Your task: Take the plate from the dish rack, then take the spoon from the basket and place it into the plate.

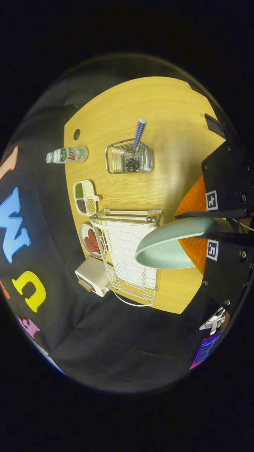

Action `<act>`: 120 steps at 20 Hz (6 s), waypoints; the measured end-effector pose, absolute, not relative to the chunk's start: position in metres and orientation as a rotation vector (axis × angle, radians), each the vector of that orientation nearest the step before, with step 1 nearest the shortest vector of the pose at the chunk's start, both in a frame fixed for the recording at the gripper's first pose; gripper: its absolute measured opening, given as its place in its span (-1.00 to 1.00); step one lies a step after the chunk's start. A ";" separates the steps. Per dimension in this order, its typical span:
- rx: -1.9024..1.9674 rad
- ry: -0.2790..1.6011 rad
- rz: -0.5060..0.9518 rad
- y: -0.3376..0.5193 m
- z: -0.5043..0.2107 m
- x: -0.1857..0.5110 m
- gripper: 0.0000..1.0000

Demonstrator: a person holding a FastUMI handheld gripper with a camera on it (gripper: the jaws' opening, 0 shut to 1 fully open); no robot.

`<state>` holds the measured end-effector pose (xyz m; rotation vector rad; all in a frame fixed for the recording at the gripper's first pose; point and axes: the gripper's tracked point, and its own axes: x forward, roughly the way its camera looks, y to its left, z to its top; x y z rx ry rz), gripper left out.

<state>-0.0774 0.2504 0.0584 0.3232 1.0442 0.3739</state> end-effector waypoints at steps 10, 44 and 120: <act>0.471 1.094 0.448 0.251 -0.019 -0.091 -0.68; -0.024 0.058 0.215 0.097 0.141 -0.043 0.11; -0.080 0.343 0.630 0.311 0.106 -0.076 -0.91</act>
